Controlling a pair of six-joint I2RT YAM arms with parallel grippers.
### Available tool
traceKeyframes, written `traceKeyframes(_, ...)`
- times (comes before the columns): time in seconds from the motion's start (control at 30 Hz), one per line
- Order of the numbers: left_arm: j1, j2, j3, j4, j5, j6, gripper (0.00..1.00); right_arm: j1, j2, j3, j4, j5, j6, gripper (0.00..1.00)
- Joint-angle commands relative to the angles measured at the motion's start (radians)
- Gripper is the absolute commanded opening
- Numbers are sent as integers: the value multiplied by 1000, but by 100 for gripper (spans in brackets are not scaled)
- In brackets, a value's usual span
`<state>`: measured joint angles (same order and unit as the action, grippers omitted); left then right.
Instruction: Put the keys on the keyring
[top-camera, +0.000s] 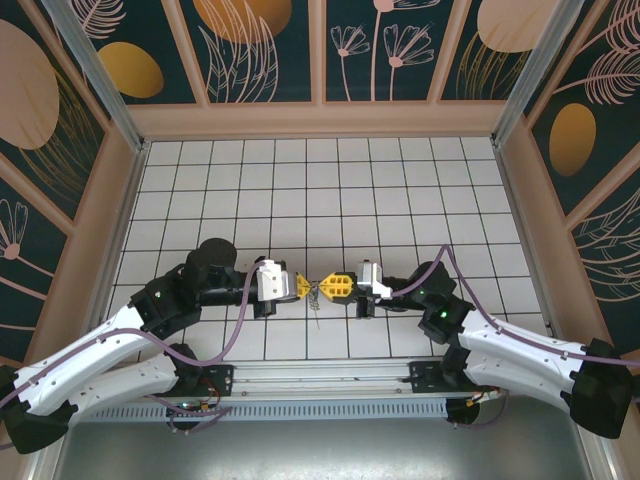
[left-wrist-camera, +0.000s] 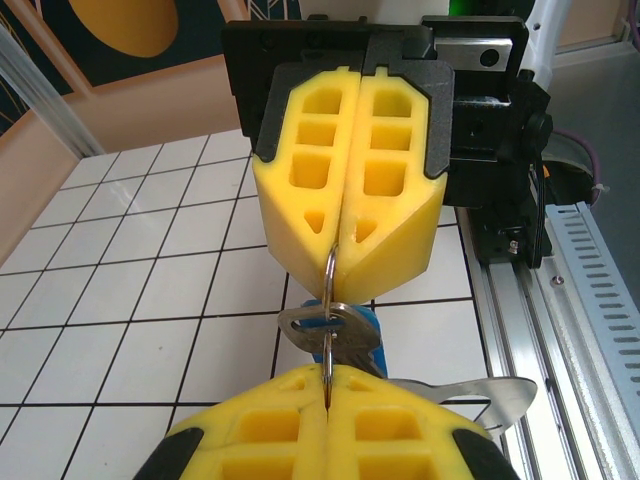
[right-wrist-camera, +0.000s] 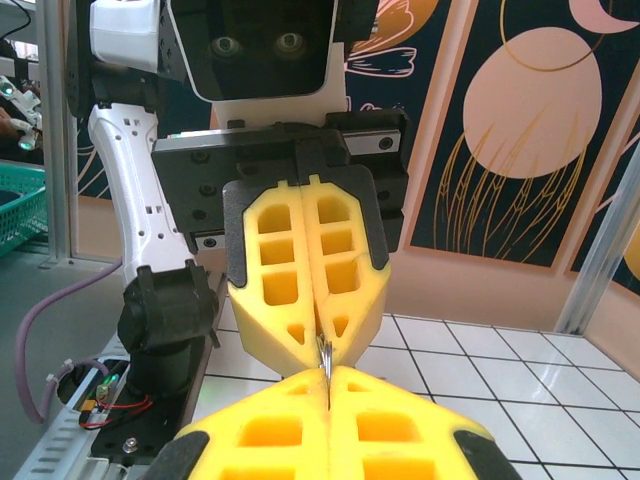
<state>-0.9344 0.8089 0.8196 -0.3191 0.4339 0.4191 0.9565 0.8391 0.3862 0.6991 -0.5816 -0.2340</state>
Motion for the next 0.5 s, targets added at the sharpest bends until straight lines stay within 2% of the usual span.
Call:
traceKeyframes(0.0, 2, -2, 33, 14, 5, 15, 0, -4, 4, 15, 23, -24, -6, 0)
traceKeyframes(0.47, 2, 0, 34, 12, 2, 17, 0, -3, -2, 23, -4, -6, -36, 0)
